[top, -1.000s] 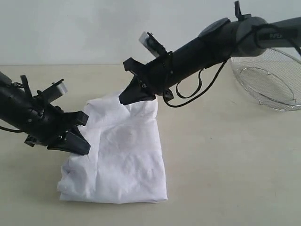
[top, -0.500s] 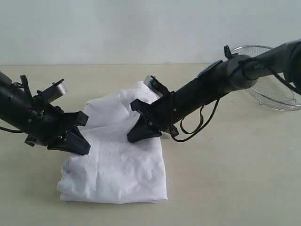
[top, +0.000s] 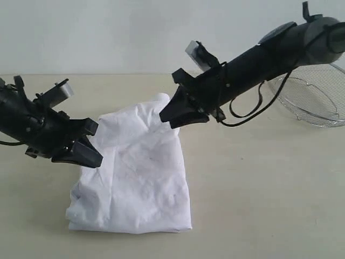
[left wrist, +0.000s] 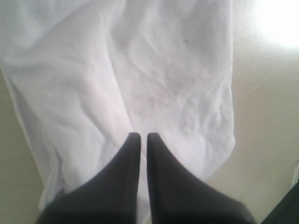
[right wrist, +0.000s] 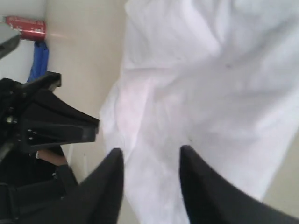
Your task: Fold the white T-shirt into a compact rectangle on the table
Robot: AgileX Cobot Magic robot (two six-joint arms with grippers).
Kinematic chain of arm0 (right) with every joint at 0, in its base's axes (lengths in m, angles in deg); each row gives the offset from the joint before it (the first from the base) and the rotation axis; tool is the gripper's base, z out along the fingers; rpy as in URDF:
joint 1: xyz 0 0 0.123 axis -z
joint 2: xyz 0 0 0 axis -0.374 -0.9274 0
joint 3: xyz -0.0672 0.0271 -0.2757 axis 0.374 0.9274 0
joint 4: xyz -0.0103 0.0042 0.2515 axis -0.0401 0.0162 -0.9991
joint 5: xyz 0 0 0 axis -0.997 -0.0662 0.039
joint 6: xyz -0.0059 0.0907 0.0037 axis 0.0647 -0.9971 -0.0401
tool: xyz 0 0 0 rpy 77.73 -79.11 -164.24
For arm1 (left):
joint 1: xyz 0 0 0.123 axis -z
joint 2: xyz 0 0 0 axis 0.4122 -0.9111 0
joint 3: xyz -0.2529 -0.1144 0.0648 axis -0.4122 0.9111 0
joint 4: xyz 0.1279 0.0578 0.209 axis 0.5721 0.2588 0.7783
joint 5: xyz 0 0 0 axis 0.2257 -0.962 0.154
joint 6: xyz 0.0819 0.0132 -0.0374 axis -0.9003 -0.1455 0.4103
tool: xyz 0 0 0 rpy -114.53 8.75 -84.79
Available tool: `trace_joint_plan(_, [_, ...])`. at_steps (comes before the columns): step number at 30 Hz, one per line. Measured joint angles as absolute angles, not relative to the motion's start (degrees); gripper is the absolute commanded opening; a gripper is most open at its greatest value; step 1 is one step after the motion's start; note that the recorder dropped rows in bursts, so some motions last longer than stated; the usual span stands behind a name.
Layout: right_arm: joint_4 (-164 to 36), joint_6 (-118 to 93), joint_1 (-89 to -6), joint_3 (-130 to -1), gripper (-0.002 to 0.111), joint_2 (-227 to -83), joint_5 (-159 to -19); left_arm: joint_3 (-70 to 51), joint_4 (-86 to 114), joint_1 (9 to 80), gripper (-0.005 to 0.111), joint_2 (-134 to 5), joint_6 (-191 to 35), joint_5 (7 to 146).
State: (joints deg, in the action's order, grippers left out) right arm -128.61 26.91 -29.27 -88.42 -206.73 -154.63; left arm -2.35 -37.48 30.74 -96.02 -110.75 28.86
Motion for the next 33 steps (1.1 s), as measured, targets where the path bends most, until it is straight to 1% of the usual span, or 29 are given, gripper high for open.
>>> trace_joint_plan(1, [-127.3, 26.2, -28.4, -88.4, 0.064, -206.7, -154.9, -2.4, -37.5, 30.7, 0.005, -95.9, -110.7, 28.9])
trace_joint_plan(2, [-126.4, 25.7, -27.6, -88.1, 0.063, -206.7, -155.1, -2.4, -37.5, 30.7, 0.005, -95.8, -110.7, 28.8])
trace_joint_plan(4, [-125.7, 25.5, -26.3, -87.0, 0.058, -206.7, -155.6, -2.4, -37.5, 30.7, 0.005, -95.8, -110.7, 28.8])
trace_joint_plan(6, [-125.2, 25.5, -25.4, -85.4, 0.056, -206.7, -155.8, -2.4, -37.5, 30.7, 0.005, -95.8, -110.7, 28.8])
trace_joint_plan(11, [-124.7, 28.5, -23.6, -78.6, 0.056, -206.7, -155.4, -2.4, -37.5, 30.7, 0.005, -95.8, -110.7, 28.8])
trace_joint_plan(16, [-128.5, 33.3, -23.5, -73.7, 0.056, -206.7, -153.7, -2.4, -37.5, 30.7, 0.005, -95.8, -110.7, 28.8])
trace_joint_plan(24, [-131.5, 36.3, -26.2, -73.1, 0.056, -209.9, -148.6, -2.4, -37.5, 30.7, 0.005, -95.8, -110.7, 28.5])
trace_joint_plan(33, [-139.3, 39.4, -30.1, -73.5, 0.056, -212.3, -148.9, -2.4, -37.5, 30.7, 0.005, -95.8, -110.7, 28.4])
